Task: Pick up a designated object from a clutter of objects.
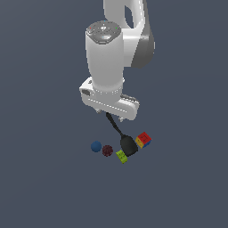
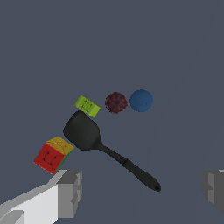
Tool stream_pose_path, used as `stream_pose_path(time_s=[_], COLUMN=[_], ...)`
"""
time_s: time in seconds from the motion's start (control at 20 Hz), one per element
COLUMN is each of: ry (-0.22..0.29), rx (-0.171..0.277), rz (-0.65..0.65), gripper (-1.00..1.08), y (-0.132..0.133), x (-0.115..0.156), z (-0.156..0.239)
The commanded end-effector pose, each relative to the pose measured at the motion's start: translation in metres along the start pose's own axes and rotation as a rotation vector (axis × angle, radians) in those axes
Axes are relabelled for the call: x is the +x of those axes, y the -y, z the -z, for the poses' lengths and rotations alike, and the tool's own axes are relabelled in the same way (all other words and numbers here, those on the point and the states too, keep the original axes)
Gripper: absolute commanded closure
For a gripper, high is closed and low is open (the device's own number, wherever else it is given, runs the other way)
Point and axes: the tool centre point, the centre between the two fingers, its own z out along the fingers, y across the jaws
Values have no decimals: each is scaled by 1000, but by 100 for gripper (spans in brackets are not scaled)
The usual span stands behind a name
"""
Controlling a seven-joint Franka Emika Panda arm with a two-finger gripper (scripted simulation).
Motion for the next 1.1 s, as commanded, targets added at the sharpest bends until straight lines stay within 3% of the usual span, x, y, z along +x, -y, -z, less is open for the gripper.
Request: stream_pose_path(time_s=[0.0,1.05], ry=[-1,-12], rx=[3,19], rz=[-71,-662], gripper=[-92,-92], y=[2,11], x=[6,48], z=[-10,-99])
